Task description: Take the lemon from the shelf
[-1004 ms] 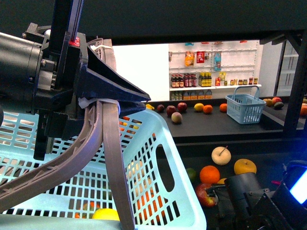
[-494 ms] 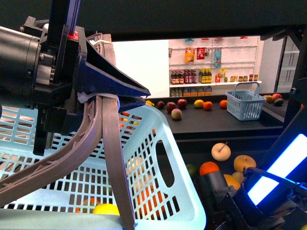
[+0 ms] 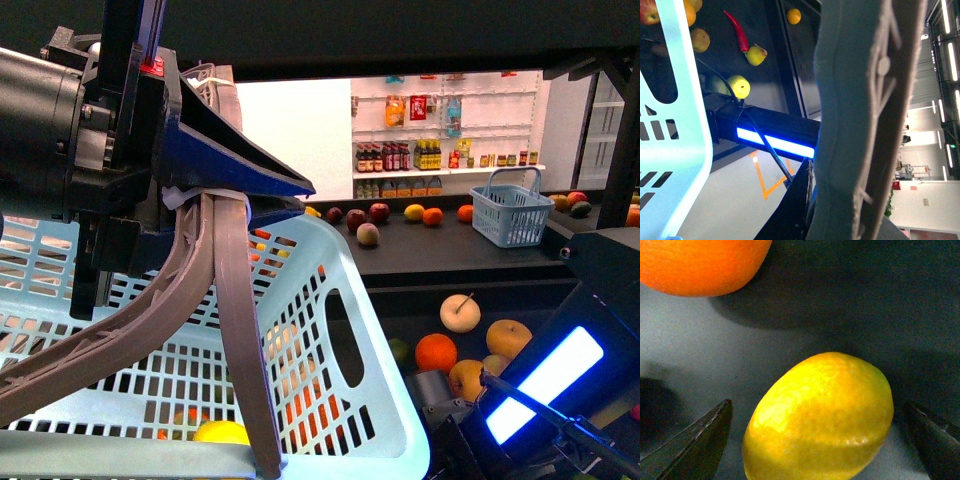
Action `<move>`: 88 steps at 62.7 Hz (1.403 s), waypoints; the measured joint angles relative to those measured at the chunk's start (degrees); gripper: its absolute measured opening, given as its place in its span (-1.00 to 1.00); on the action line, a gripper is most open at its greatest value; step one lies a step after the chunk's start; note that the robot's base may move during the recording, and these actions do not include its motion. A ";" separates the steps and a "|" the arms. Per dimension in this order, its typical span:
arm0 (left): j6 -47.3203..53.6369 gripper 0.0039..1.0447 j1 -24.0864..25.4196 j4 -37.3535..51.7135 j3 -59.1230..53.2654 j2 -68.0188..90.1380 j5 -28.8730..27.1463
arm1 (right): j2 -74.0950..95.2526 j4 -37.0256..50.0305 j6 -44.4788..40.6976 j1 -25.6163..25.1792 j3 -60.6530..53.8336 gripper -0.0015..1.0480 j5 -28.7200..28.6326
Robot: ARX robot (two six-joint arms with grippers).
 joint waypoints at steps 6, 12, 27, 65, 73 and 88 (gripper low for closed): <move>-0.02 -0.83 0.02 0.00 0.00 0.00 0.00 | 0.94 -0.50 -0.24 0.09 1.88 0.95 0.26; 0.00 -0.83 0.02 0.00 0.00 0.00 -0.02 | 1.77 -0.87 -0.66 0.28 3.58 0.95 0.68; 0.00 -0.83 0.02 0.00 0.00 0.00 0.00 | 2.05 -0.87 -1.40 -0.02 3.48 0.38 0.98; 0.00 -0.83 0.02 0.00 0.00 0.00 0.00 | -9.44 7.63 -2.64 -5.70 -15.69 0.19 1.60; 0.00 -0.83 0.02 0.00 0.00 0.00 -0.02 | -15.93 10.54 -2.99 -9.64 -21.44 0.18 1.92; 0.00 -0.83 0.02 0.00 0.00 0.00 -0.02 | -30.93 12.22 -1.01 -15.89 -31.30 0.18 -1.11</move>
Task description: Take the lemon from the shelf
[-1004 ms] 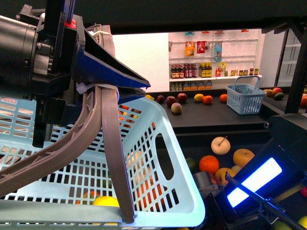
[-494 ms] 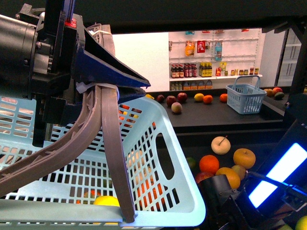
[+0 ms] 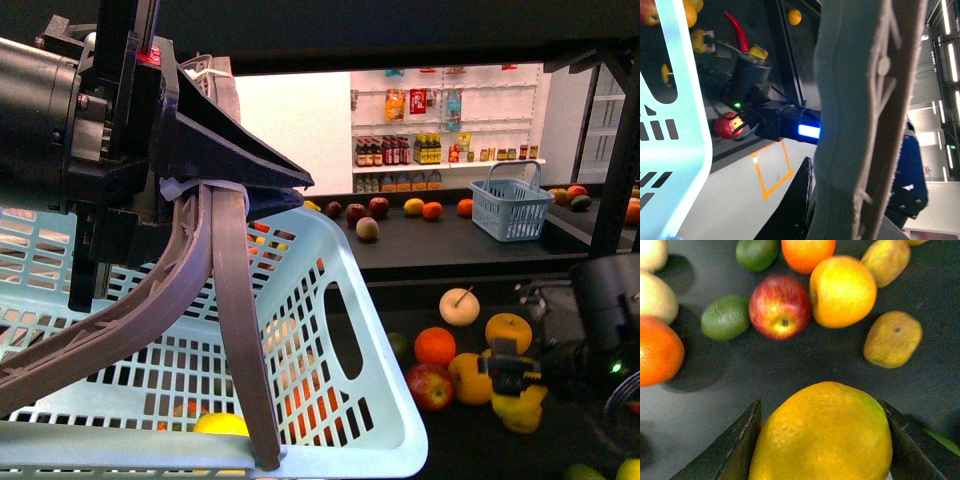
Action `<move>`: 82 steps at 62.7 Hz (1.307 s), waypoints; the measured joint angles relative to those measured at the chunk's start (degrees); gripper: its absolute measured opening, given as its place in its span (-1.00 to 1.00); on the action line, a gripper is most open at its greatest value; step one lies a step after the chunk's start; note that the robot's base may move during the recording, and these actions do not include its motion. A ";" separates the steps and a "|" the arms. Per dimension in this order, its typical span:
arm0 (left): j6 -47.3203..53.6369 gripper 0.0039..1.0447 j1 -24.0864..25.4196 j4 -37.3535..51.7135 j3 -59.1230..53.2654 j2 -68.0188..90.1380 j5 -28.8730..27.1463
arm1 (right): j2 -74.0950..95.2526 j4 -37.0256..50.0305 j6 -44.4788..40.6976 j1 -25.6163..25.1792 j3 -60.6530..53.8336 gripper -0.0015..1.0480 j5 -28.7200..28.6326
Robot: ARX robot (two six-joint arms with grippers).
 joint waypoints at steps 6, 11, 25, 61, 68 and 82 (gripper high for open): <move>-0.02 -0.83 -0.02 0.00 0.00 0.00 0.04 | -7.67 -0.33 2.71 -0.61 -3.37 0.18 -3.04; 0.00 -0.83 -0.02 0.00 0.00 0.00 0.07 | -14.32 -0.81 5.49 -0.17 -5.25 0.18 -5.86; 0.00 -0.83 0.00 0.00 0.00 0.00 -0.02 | -27.17 -2.62 11.39 4.37 -8.09 0.18 -9.77; 0.00 -0.83 0.00 0.00 0.00 0.00 -0.02 | -31.82 -4.83 16.87 19.43 -10.29 0.18 -8.13; 0.00 -0.83 -0.02 0.00 0.00 0.00 0.07 | -31.17 -4.83 17.11 20.76 -10.01 0.18 -7.63; 0.00 -0.83 0.00 0.00 0.00 0.00 0.00 | -29.24 -4.83 17.25 23.30 -9.86 0.18 -7.04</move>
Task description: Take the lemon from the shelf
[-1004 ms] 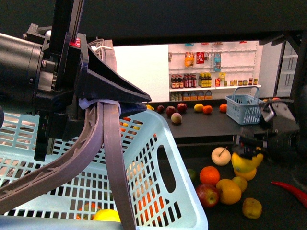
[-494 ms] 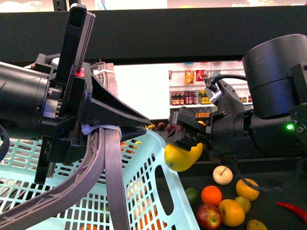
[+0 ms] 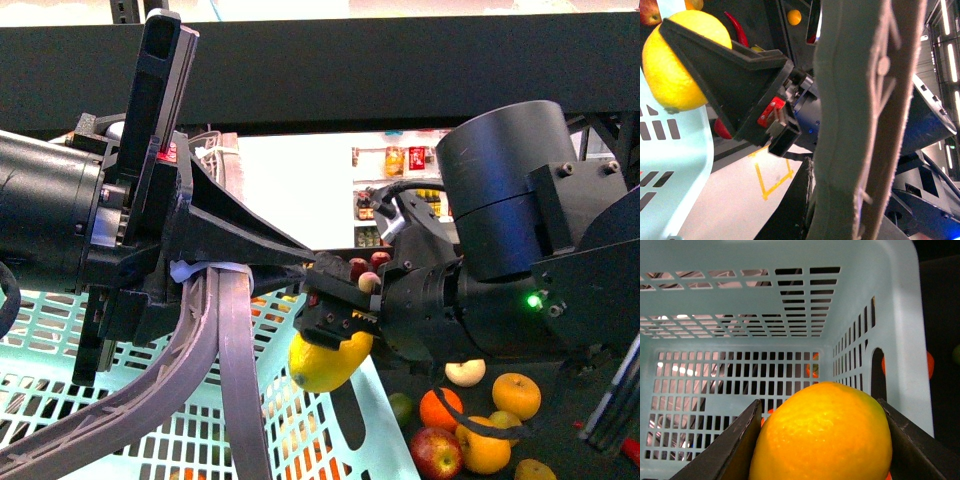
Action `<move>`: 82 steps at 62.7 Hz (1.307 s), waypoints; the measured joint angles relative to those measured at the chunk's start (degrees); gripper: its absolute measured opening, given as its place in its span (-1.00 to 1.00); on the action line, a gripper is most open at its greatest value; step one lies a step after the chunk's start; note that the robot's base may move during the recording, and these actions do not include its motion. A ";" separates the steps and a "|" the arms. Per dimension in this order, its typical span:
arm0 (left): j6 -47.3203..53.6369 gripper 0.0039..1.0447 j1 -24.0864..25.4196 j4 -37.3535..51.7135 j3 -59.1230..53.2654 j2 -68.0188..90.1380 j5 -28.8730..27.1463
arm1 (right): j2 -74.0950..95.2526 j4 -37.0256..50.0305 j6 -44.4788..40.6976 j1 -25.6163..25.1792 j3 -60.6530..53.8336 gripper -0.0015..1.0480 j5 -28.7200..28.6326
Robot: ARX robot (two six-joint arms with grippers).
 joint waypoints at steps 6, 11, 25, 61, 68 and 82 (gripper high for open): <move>0.00 -0.83 0.00 0.00 0.00 0.00 0.00 | 0.35 0.00 0.02 0.83 0.00 0.18 0.13; 0.00 -0.83 0.00 0.00 0.00 0.00 -0.02 | 0.44 0.17 0.02 1.29 0.00 0.19 -0.61; -0.02 -0.84 0.00 0.00 0.00 0.00 0.04 | 0.50 0.42 0.94 1.53 0.00 0.77 -0.79; -0.15 -0.84 0.00 0.00 -0.07 0.02 0.00 | -12.96 -5.97 -10.43 -10.14 -2.40 0.95 5.86; -0.22 -0.84 0.00 0.00 -0.07 0.02 0.02 | -24.98 -6.84 -18.38 -15.78 -8.11 0.95 8.20; -0.20 -0.84 0.00 -0.02 -0.07 0.00 0.04 | -54.07 -19.21 -24.46 -28.61 -21.57 0.95 1.11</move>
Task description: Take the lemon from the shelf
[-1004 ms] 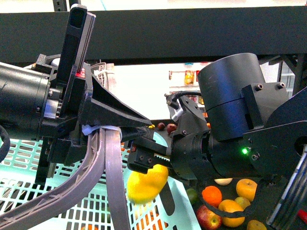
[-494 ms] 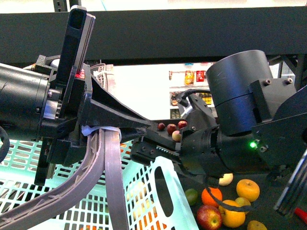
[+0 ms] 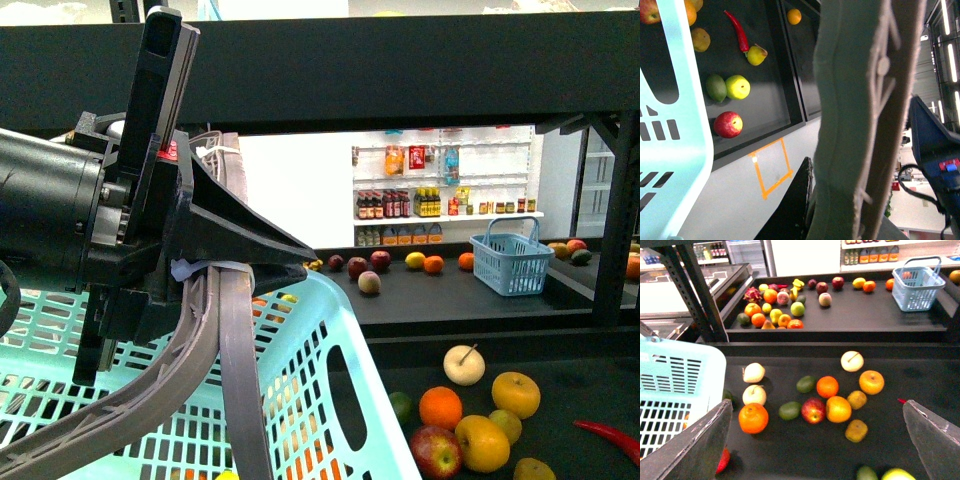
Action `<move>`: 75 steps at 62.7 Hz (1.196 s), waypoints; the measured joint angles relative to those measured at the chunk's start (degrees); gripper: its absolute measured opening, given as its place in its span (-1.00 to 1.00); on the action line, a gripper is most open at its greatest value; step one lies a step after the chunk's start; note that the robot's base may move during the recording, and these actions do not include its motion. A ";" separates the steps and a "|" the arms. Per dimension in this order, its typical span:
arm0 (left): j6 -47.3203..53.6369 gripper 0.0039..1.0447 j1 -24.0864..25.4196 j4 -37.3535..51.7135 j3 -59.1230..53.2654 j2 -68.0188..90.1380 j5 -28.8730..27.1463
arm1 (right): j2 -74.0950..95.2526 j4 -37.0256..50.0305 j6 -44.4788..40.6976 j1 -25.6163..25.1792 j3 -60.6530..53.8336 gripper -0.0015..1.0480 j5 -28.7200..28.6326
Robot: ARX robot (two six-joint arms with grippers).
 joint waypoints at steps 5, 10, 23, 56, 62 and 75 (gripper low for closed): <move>0.00 -0.84 0.00 0.00 0.00 0.02 -0.07 | -10.03 -5.18 -0.98 -3.98 -3.13 0.95 -1.11; 0.00 -0.84 -0.02 0.02 0.00 0.00 -0.02 | -18.10 -7.91 -1.20 -6.16 -6.25 0.78 -2.01; -0.09 -0.84 0.00 0.02 0.00 0.00 0.09 | -36.35 -7.17 -1.57 0.92 -20.26 0.13 7.23; -0.09 -0.84 0.00 0.02 0.00 0.00 -0.04 | -43.87 -3.13 -1.70 5.25 -34.21 -0.87 9.86; -0.09 -0.84 0.00 0.02 0.00 0.00 -0.07 | -44.65 -2.82 -1.70 5.25 -35.26 -0.87 9.86; -0.09 -0.84 0.00 0.02 0.00 0.00 -0.04 | -46.07 -2.40 -1.70 5.25 -37.07 -0.87 9.84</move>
